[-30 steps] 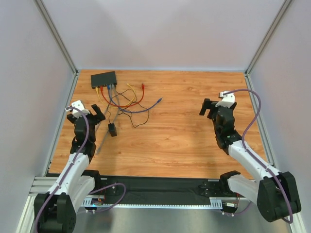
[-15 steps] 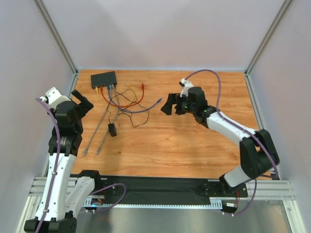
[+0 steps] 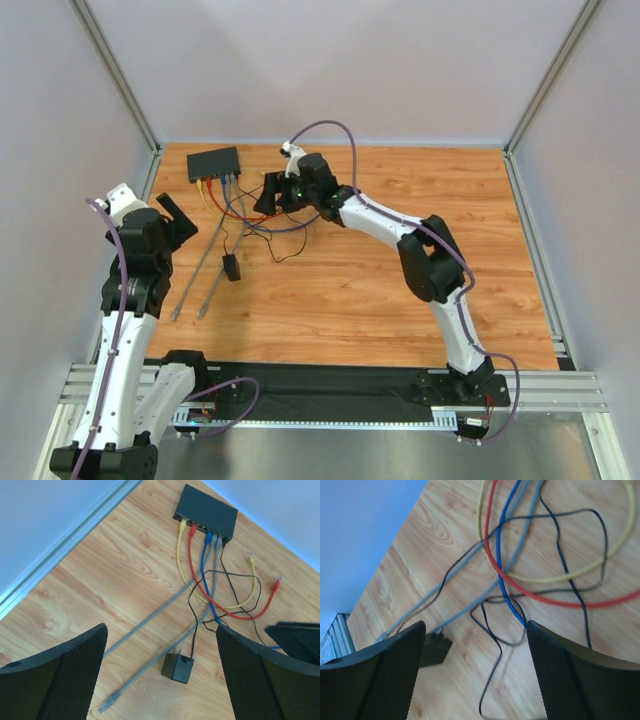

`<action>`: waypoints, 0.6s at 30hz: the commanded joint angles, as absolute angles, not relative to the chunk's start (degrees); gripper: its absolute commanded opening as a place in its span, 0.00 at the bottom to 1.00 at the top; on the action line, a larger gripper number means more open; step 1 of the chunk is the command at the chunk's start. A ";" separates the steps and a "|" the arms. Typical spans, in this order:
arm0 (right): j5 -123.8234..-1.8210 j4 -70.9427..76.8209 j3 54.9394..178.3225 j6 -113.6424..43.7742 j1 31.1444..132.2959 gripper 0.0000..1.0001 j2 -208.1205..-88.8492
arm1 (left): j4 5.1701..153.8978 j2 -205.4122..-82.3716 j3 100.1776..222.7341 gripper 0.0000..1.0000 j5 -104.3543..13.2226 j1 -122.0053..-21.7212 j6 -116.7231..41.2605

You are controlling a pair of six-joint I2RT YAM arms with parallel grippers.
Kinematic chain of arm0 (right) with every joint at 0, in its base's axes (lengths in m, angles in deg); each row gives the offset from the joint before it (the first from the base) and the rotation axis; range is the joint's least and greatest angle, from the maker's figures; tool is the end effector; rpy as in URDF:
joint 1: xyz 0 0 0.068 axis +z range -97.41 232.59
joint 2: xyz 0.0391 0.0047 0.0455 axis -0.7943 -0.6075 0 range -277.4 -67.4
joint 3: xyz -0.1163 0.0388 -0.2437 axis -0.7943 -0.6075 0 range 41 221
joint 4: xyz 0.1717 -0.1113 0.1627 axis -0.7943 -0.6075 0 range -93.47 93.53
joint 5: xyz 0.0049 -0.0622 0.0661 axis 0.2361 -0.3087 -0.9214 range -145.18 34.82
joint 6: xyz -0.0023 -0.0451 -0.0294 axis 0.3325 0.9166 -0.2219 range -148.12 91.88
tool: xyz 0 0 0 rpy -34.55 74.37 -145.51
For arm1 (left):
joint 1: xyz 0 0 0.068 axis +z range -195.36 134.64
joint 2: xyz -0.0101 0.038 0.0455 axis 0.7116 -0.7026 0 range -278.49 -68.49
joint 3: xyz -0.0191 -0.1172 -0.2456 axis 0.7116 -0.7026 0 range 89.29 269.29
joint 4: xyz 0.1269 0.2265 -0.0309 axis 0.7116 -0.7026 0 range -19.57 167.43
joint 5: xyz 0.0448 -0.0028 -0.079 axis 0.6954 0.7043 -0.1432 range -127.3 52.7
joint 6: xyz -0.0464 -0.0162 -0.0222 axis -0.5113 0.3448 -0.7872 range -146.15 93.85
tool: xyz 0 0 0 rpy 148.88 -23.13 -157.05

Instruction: Pull the plug from the switch port

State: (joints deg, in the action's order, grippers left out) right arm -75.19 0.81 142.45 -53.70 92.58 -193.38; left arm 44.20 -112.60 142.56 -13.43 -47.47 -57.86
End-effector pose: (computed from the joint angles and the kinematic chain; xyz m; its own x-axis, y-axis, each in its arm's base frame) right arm 0.3894 0.3425 0.2309 -0.6778 -0.0390 -0.7342 -0.6033 0.6002 0.5251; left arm 0.1604 0.0087 0.3521 -0.1702 -0.4746 -0.8636 -0.4998 0.7969 -0.3394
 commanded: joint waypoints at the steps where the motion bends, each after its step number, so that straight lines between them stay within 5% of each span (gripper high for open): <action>1: -72.07 -4.18 156.16 -53.44 95.03 0.82 -202.45 | 44.12 -115.68 145.09 0.96 -16.91 -47.12 -55.77; 8: -65.03 -9.99 176.22 -43.09 98.73 0.79 -214.96 | 46.22 -119.37 147.20 0.93 -24.28 -43.61 -54.63; 18: -62.03 -14.12 182.05 -40.07 100.49 0.73 -221.12 | 44.91 -121.84 150.72 0.92 -36.95 -39.04 -54.89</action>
State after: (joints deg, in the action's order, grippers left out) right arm -63.93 -11.40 178.38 -42.10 100.21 -219.63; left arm 44.63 -122.09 147.92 -31.55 -39.91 -55.84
